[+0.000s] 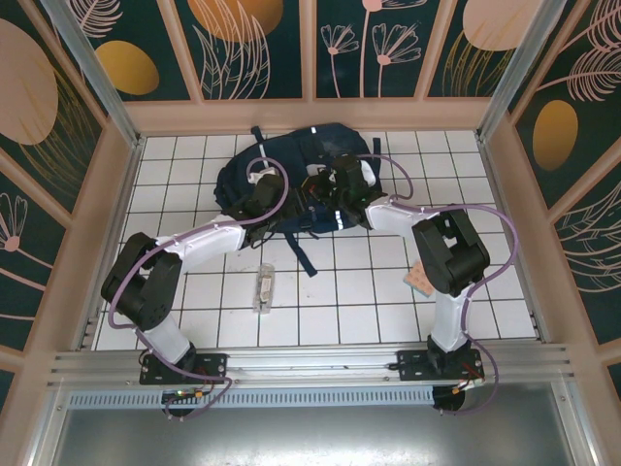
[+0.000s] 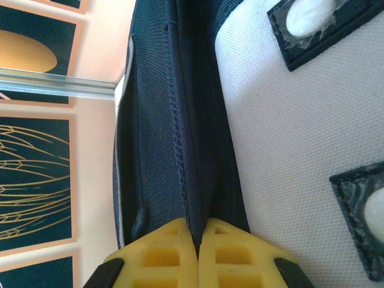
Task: Pack books, pencil case, and school supplies into a backpack
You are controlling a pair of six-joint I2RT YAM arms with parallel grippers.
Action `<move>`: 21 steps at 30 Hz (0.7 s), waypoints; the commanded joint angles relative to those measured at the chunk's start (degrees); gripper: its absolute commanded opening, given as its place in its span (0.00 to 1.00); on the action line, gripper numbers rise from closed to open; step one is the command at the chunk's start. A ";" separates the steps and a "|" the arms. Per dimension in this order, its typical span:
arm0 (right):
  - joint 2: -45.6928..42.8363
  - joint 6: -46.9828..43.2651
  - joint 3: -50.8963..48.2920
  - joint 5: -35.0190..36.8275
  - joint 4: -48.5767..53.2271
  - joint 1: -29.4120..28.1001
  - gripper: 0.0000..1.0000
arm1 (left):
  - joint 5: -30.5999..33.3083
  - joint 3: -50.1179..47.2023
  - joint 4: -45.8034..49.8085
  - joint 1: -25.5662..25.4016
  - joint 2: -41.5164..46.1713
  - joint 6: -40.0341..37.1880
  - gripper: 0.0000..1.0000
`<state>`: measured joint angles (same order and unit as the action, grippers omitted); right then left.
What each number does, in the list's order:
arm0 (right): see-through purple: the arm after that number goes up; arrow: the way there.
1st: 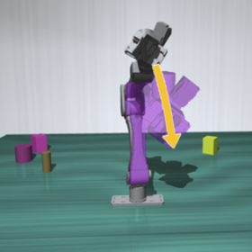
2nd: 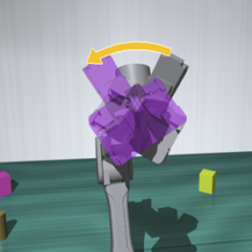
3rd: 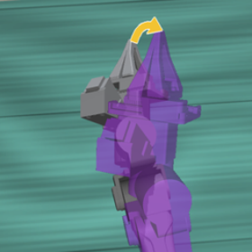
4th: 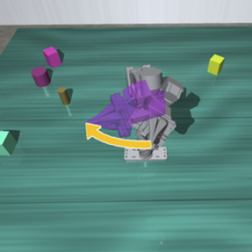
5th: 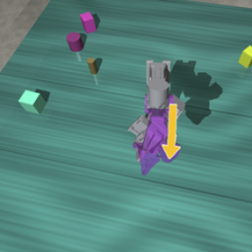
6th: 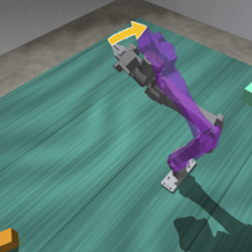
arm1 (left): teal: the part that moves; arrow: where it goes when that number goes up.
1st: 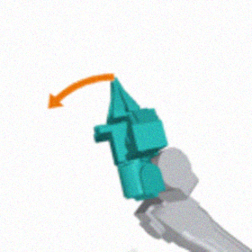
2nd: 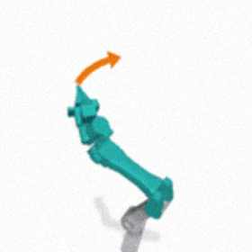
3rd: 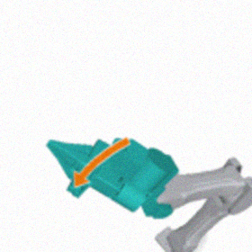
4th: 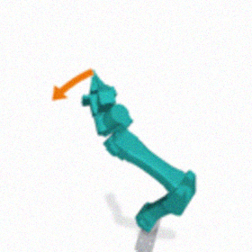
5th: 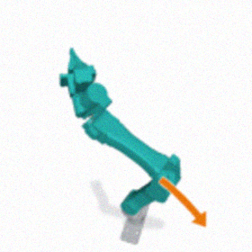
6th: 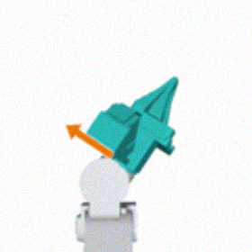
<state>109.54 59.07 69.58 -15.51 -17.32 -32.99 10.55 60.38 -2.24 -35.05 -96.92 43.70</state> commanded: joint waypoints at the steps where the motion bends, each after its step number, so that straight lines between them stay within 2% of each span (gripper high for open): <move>1: -5.65 -0.48 3.19 -4.58 -6.09 -0.05 0.00 | 0.63 -0.59 2.55 0.89 -0.24 -6.49 0.68; 4: -5.22 -0.52 3.70 -4.89 -5.44 0.68 0.00 | -3.03 -0.32 4.04 0.88 -0.26 -9.60 0.68; 6: -5.07 -0.36 4.01 -5.64 -5.52 1.00 0.00 | -2.83 -0.36 5.67 0.93 -0.52 -11.34 0.68; 13: -5.94 -1.07 4.92 -6.59 -4.64 0.05 0.00 | 7.32 2.95 10.65 2.32 -5.04 -13.54 0.67; 18: -7.46 -1.50 3.31 -6.10 -4.82 -0.06 0.00 | 10.88 3.28 10.67 7.44 -5.03 -12.21 0.65; 21: -7.85 -3.64 3.45 -4.00 -2.43 0.24 0.00 | 10.18 2.19 11.04 8.75 -2.07 -12.02 0.64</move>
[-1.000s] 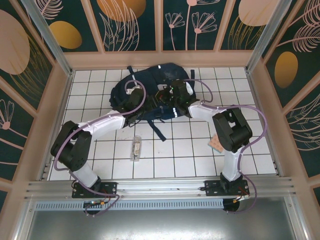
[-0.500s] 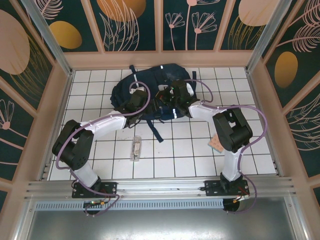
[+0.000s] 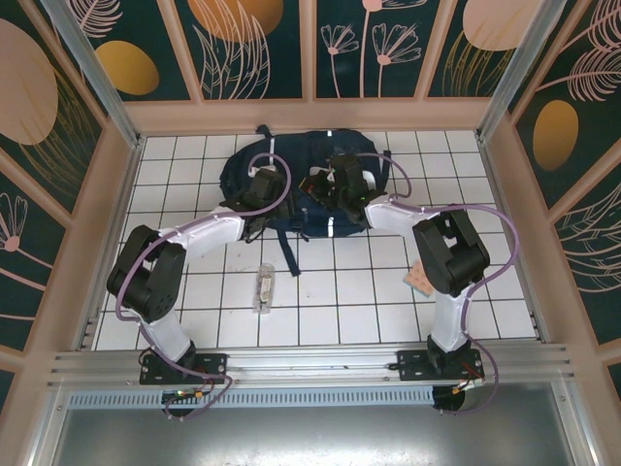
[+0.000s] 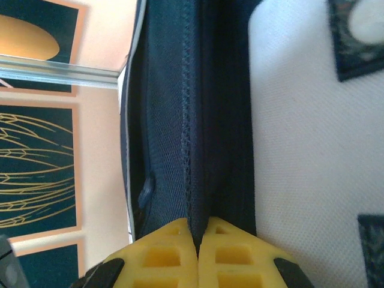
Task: Pack books, pencil case, and school supplies into a backpack
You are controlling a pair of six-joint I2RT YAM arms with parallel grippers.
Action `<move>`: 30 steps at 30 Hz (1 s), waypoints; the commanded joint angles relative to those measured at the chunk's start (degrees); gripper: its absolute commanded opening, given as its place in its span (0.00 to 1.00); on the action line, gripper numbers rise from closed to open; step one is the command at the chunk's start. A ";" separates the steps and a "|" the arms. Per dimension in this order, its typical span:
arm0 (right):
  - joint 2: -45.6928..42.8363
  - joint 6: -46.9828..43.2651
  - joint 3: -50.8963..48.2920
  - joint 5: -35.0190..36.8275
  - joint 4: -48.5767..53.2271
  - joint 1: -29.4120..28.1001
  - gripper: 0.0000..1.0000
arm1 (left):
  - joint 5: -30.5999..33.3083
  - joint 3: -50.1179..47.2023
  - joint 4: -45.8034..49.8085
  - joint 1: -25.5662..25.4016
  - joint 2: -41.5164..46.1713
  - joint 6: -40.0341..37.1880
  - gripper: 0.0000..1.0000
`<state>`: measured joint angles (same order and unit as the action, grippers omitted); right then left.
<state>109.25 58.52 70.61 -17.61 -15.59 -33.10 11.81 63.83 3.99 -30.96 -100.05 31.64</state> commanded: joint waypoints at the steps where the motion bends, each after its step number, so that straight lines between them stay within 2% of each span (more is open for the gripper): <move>1: -7.59 -3.49 2.34 -1.65 -3.88 0.72 0.00 | 8.38 -1.52 5.33 4.68 1.98 -0.20 0.63; 6: -7.25 -3.07 1.07 -1.03 -4.99 1.44 0.00 | 2.97 -2.74 8.72 4.68 7.16 -0.84 0.50; 12: -6.04 -3.14 1.74 -1.28 -5.41 1.44 0.00 | -1.39 -2.02 12.00 4.68 7.41 -1.41 0.44; 13: -5.80 -3.12 1.89 -1.45 -5.37 1.46 0.00 | -3.06 -1.73 11.94 4.60 7.49 -1.41 0.45; 16: -5.32 -3.06 2.03 -1.73 -5.88 1.44 0.00 | -9.00 -1.32 10.16 4.64 7.61 -1.36 0.57; 19: -4.68 -2.87 2.31 -2.53 -6.27 1.43 0.00 | -13.74 -1.51 7.77 4.61 7.24 -1.05 0.60; 24: -3.92 -2.88 2.86 -3.58 -6.37 1.46 0.00 | -11.93 -1.53 6.42 4.67 4.65 -2.25 0.60; 30: -4.32 -3.28 2.81 -3.69 -5.76 1.38 0.00 | -8.00 -0.03 6.64 4.85 2.18 -3.99 0.39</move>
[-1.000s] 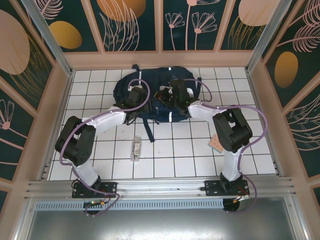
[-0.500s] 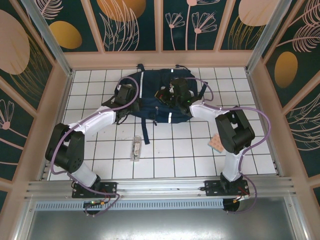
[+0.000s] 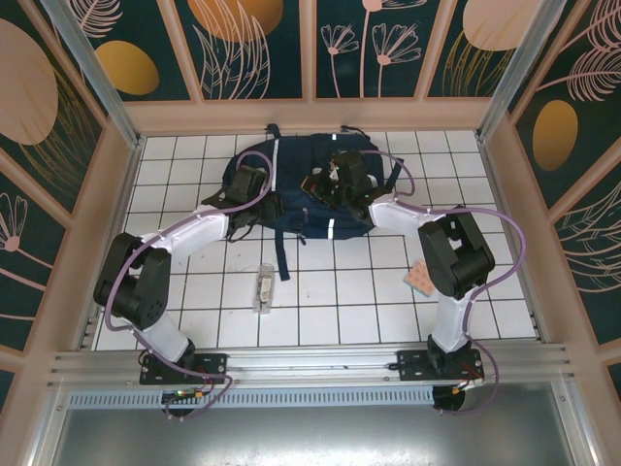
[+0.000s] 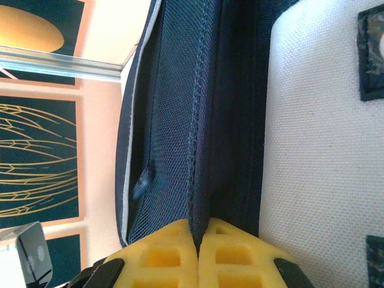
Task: Pack books, pencil case, and school supplies into a backpack
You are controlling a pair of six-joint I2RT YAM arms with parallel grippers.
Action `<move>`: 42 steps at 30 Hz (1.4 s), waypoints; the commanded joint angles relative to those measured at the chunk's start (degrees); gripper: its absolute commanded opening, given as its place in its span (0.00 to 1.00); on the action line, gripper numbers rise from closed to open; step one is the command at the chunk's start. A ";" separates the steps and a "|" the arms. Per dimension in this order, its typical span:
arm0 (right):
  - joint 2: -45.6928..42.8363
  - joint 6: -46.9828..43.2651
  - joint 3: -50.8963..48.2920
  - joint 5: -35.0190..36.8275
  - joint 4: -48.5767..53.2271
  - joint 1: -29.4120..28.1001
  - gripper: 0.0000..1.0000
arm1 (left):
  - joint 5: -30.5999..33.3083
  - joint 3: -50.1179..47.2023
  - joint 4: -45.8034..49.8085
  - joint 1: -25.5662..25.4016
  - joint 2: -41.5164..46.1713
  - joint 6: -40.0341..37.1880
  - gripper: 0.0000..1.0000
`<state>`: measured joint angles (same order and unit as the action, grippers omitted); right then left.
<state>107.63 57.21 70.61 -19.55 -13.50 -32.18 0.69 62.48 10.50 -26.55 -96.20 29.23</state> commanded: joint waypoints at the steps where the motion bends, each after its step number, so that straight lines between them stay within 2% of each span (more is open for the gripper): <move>1: -2.86 -2.10 2.63 -1.72 -7.86 0.50 0.00 | 3.56 1.29 0.09 0.61 -1.67 -1.88 0.34; 3: -3.19 -2.39 2.43 -1.57 -7.67 0.54 0.00 | 3.34 0.85 -0.39 1.05 -1.65 -2.50 0.21; 5: -3.29 -3.08 2.43 -1.31 -7.14 0.54 0.00 | 1.87 0.63 -0.83 1.29 -1.63 -3.48 0.03; 6: -3.35 -3.44 2.41 -0.99 -6.76 0.54 0.00 | 1.69 0.71 -0.66 1.33 -1.65 -3.93 0.00; 12: -3.59 -6.81 2.14 0.77 -3.65 0.47 0.00 | 2.02 2.31 3.81 1.31 -1.12 -7.23 0.00; 16: -4.25 -11.52 2.16 3.59 -0.26 0.48 0.00 | 5.71 4.37 11.69 1.82 -1.59 -10.13 0.00; 19: -4.29 -14.32 1.99 5.05 1.54 2.55 0.00 | 6.60 5.19 16.45 2.58 -1.67 -11.99 0.00; 25: -4.13 -15.93 1.27 4.59 1.77 3.75 0.00 | 9.03 5.14 18.91 4.40 -1.60 -14.11 0.00; 27: -4.17 -17.06 1.44 5.32 2.56 3.79 0.00 | 7.01 5.58 19.06 4.75 -1.70 -14.25 0.00; 31: -4.04 -22.23 3.17 10.47 7.09 4.41 0.00 | -3.40 5.56 20.39 4.12 -2.68 -15.62 0.00; 36: -3.45 -24.06 4.38 11.95 8.31 6.89 0.00 | -8.61 3.53 20.91 -1.38 0.39 -14.29 0.00; 42: -1.73 -23.81 7.55 11.46 9.85 8.04 0.00 | -17.42 6.13 20.11 -6.27 -1.62 -10.60 0.00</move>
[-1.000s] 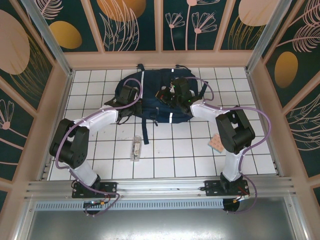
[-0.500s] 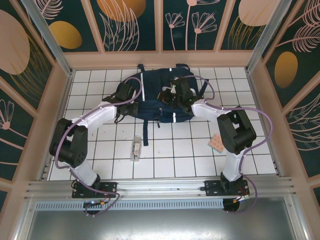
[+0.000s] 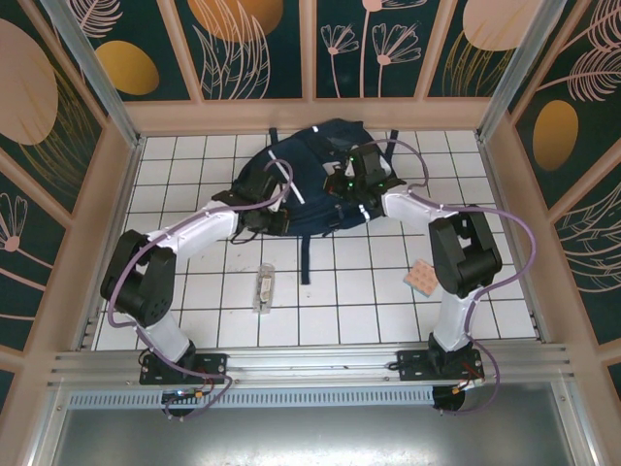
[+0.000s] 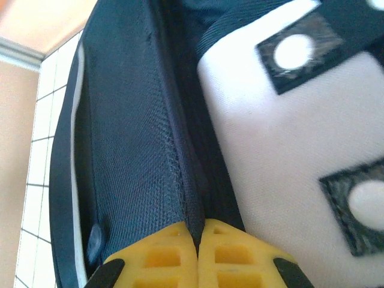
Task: Pack books, pencil case, and school supplies into a backpack
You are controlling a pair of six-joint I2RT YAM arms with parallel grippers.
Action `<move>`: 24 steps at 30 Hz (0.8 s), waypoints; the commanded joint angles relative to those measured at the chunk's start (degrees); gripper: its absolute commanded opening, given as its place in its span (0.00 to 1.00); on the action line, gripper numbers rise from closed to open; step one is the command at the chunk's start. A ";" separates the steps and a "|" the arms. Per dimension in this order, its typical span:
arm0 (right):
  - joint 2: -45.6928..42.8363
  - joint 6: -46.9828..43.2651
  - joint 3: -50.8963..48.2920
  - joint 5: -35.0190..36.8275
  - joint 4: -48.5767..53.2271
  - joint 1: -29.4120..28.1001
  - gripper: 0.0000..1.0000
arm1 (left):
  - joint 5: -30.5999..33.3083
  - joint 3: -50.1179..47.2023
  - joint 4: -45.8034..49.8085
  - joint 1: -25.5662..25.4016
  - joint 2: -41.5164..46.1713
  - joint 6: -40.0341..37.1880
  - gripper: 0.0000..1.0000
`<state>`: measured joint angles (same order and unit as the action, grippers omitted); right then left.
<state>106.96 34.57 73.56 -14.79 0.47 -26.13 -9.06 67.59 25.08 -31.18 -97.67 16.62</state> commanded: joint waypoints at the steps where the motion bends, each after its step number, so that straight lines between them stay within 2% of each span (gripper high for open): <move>1: -0.98 -0.87 5.02 6.83 -3.39 2.13 0.03 | -8.65 2.33 5.55 -2.41 -1.81 2.22 0.00; 2: -1.26 -0.53 5.11 7.03 -2.75 2.34 0.08 | -8.74 3.72 5.42 -3.08 -2.87 2.43 0.00; 6: -5.49 1.64 2.01 7.90 -0.32 2.64 0.38 | -12.18 9.35 3.22 -5.22 -7.20 4.30 0.00; 9: -10.58 4.53 -3.27 7.53 0.56 3.01 0.49 | -13.45 13.17 1.64 -6.54 -9.89 5.76 0.00; 12: -15.44 7.28 -9.68 6.37 0.13 3.16 0.54 | -13.97 15.49 0.78 -7.63 -11.85 6.99 0.00; 16: -19.36 11.09 -16.73 3.31 -1.71 3.44 0.54 | -14.49 15.56 -1.27 -8.82 -12.32 9.28 0.00; 24: -15.23 21.11 -24.43 -6.99 -17.59 3.07 0.52 | -14.46 12.65 -4.76 -10.69 -10.15 12.93 0.00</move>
<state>89.47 50.28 50.41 -16.84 -7.46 -22.92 -21.02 81.30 23.64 -40.75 -109.62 27.57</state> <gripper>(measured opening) 0.524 0.053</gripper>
